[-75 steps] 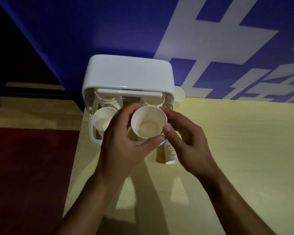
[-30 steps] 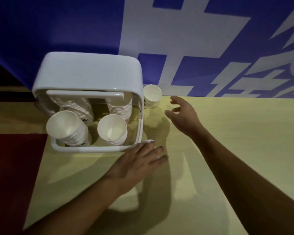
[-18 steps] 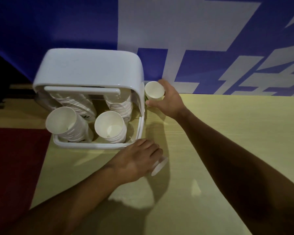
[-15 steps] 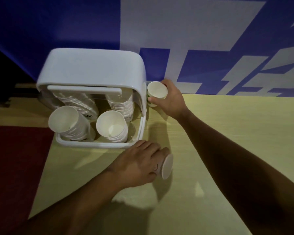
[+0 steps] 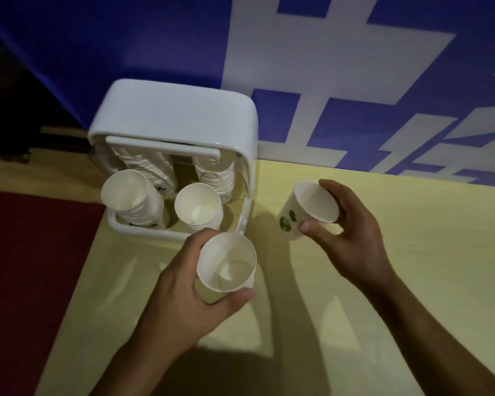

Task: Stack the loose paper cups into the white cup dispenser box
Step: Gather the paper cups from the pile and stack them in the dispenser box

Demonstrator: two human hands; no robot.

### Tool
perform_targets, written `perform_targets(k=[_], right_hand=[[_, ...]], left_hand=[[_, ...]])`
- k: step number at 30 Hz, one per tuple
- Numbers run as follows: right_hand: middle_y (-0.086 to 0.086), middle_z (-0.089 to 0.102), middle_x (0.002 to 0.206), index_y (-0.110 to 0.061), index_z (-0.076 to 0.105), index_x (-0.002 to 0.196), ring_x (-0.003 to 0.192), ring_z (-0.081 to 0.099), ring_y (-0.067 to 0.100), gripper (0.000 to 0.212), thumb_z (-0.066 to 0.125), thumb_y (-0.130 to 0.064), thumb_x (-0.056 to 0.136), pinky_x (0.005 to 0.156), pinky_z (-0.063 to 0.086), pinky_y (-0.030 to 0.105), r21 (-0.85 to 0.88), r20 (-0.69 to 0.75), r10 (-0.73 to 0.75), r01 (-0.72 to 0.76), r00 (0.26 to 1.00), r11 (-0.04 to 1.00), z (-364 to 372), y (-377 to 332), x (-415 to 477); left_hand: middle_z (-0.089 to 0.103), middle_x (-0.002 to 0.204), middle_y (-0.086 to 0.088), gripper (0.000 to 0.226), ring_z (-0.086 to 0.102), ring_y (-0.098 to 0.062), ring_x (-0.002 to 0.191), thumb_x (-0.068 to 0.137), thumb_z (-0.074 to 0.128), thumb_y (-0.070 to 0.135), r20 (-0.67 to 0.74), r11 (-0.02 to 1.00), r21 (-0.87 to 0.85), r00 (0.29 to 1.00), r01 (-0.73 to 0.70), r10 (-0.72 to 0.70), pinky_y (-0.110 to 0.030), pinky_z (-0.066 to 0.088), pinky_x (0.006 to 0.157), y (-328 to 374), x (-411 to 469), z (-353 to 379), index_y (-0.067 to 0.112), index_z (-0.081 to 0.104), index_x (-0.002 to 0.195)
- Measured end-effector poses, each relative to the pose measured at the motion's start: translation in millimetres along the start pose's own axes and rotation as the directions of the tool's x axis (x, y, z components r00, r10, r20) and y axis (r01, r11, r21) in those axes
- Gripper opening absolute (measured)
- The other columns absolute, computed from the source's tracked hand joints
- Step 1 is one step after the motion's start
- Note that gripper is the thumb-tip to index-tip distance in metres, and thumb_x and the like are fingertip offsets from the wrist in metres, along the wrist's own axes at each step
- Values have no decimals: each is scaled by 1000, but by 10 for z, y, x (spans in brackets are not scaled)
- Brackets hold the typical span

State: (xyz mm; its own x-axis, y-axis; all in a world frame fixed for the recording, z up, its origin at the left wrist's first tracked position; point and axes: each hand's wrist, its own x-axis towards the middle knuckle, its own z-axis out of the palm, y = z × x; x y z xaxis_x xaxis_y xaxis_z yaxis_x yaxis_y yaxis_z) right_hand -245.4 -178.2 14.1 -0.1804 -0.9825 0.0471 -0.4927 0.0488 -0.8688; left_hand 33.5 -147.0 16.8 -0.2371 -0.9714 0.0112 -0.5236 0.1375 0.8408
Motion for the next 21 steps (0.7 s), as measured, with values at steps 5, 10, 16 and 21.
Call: perform_targets(k=[5, 10, 16, 21], right_hand=[[-16, 60, 136, -30, 53, 142, 121, 59, 12, 71, 63, -70, 85, 94, 57, 46, 95, 37, -29, 26, 999, 995, 278, -364, -223], [-15, 57, 139, -30, 51, 145, 125, 57, 14, 63, 68, -54, 88, 97, 54, 50, 103, 64, -84, 77, 994, 992, 593, -719, -226], [-10, 59, 138, -21, 53, 142, 127, 58, 15, 67, 83, -36, 85, 98, 54, 45, 50, -31, -208, 210, 978, 976, 972, -1016, -105], [-8, 60, 136, -19, 54, 143, 123, 58, 12, 73, 85, -44, 82, 95, 55, 42, -33, -75, -212, 210, 974, 977, 1218, -1047, -52]], left_hand=[[52, 139, 37, 79, 49, 12, 129, 73, 73, 76, -44, 998, -54, 999, 11, -14, -2, 39, 94, -179, -72, -274, 56, 41, 142], [60, 138, 18, 76, 57, -4, 127, 80, 73, 59, -65, 999, -21, 997, -45, 43, -11, 45, 97, -387, -118, -604, 26, 51, 144], [61, 136, 23, 83, 60, 1, 124, 73, 80, 59, -99, 998, -5, 993, -68, 68, -15, 48, 97, -594, -122, -884, 22, 55, 143], [58, 143, 22, 87, 58, -6, 129, 78, 72, 74, -110, 996, -62, 992, -70, 62, -20, 50, 99, -691, -119, -1037, 27, 50, 148]])
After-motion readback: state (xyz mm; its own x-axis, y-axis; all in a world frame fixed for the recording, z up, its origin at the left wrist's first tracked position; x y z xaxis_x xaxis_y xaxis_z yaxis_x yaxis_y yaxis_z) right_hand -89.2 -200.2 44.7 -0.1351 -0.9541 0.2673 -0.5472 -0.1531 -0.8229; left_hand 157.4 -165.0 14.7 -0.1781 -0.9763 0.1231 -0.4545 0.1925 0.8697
